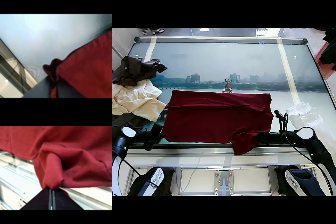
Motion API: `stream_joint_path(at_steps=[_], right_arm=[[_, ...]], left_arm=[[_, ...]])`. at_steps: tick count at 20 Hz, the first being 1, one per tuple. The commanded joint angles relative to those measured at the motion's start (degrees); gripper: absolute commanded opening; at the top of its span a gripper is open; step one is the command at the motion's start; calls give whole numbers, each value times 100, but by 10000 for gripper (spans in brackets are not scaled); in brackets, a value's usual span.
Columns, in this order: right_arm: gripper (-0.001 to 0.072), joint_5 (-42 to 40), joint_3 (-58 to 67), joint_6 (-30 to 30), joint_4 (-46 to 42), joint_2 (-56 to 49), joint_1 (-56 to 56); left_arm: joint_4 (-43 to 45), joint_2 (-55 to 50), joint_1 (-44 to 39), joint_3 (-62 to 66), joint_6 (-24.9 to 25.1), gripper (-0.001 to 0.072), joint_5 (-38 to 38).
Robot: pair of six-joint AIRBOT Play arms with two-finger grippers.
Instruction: Fold the shirts.
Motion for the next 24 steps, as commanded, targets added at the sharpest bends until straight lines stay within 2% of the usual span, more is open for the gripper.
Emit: stream_joint_path(at_steps=[1, 4, 6, 8, 10, 12, 16, 19, 21, 24], right_arm=[[28, -44, 4, 4, 55, 2, 0], [28, 20, 92, 22, 273, 105, 0], [27, 129, 424, 166, 122, 356, 0], [27, 192, 907, 682, -326, 654, 0], [27, 605, 1388, 1158, -826, 754, 0], [27, 837, 1687, 1266, -1088, 748, 0], [25, 334, 1996, 1266, -1191, 553, 0], [26, -48, 2404, 1014, -1196, -105, 0], [26, -343, 2778, 789, -1202, -647, 0], [25, -721, 3464, 776, -1613, -1495, 0]], left_arm=[[-61, -13, 4, 2, 455, 17, -164], [-111, 20, 4, 157, 774, 17, -415], [-109, 166, 4, 455, 1167, 17, -765], [-118, 433, 4, 822, 1451, 17, -1128], [-299, 678, 2, 1198, 1937, 18, -1556], [-621, 793, -2, 1563, 2406, 17, -1803], [-1029, 728, -9, 2258, 2892, 14, -1307], [-931, 144, -328, 2933, 3071, 14, -1058], [-601, -514, -730, 3394, 3023, 14, -861], [-273, -1530, -1182, 4009, 2765, 14, -411]])
